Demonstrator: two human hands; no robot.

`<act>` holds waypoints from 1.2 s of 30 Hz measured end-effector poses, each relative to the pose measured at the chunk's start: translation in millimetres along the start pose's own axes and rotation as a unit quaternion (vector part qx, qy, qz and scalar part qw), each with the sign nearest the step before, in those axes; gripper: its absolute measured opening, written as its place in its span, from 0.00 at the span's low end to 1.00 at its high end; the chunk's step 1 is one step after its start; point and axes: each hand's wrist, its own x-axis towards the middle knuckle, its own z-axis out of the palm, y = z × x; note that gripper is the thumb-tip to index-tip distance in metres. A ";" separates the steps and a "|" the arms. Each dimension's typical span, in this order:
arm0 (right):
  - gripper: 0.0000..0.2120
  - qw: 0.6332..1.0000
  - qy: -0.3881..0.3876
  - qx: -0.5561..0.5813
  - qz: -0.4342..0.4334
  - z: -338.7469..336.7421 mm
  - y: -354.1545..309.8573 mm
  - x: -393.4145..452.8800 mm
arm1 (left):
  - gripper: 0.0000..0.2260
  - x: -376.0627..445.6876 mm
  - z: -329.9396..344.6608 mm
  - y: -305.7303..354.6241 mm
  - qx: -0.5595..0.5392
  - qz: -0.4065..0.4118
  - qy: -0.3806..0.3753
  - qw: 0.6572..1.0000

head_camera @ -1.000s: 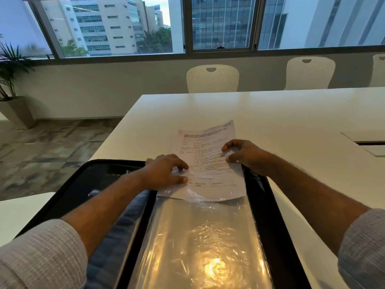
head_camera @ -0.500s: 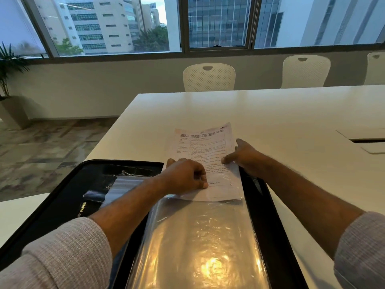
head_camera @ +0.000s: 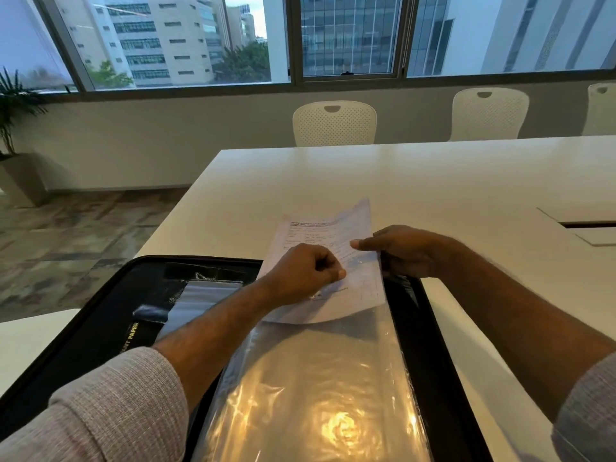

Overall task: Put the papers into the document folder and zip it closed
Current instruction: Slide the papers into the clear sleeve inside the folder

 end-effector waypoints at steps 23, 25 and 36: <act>0.12 0.990 0.139 -0.025 0.009 0.9 33.2 -10.5 | 0.05 -17.2 -47.1 -60.7 0.199 -0.181 0.083 0.960; 0.12 0.989 0.150 -0.011 0.010 -0.4 35.2 -9.4 | 0.10 -13.8 -49.7 -60.4 0.193 -0.198 0.057 0.959; 0.14 0.969 0.246 0.004 0.009 12.2 23.3 0.6 | 0.23 5.5 -51.9 -55.1 0.102 -0.297 0.087 0.945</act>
